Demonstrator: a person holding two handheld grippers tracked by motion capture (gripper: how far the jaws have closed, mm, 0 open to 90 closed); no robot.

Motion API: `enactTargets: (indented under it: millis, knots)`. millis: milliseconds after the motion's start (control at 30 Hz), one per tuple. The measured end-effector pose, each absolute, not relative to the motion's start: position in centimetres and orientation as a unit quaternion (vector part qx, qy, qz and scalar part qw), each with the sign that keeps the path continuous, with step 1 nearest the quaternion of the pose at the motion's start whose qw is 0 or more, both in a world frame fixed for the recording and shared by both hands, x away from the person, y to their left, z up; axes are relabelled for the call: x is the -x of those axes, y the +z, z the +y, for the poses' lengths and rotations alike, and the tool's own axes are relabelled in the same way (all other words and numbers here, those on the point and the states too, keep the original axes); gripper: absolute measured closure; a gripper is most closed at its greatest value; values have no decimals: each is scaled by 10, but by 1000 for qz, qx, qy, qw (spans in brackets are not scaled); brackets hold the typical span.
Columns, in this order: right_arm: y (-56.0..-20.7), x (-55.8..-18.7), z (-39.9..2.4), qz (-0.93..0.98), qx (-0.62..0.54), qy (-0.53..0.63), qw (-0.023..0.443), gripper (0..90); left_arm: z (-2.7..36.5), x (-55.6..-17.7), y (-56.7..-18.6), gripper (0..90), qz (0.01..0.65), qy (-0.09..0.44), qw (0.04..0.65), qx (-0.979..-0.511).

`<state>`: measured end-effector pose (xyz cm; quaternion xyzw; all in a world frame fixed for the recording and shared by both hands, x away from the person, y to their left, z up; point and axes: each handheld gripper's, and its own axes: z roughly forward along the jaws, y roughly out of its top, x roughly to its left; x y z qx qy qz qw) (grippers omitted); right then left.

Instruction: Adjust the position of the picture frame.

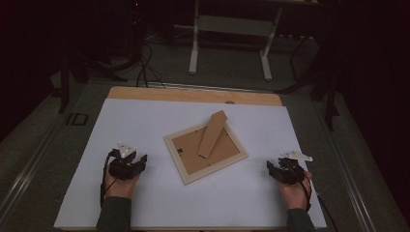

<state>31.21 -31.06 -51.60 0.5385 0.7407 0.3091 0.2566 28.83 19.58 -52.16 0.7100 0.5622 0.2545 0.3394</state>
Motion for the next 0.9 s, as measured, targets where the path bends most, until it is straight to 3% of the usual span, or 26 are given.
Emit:
enactTargets:
  millis: [333,567,900]
  knots:
    - [-512,-309,-312,737,-532,326,258,506,195,-285,-519,538,556,251,348,-712]
    - [-507,-309,-310,734,-533,338,253,466,184,-284,-521,528,534,241,339,-736]
    - [-486,-316,-301,742,-500,363,259,628,183,-280,-520,503,535,238,356,-728]
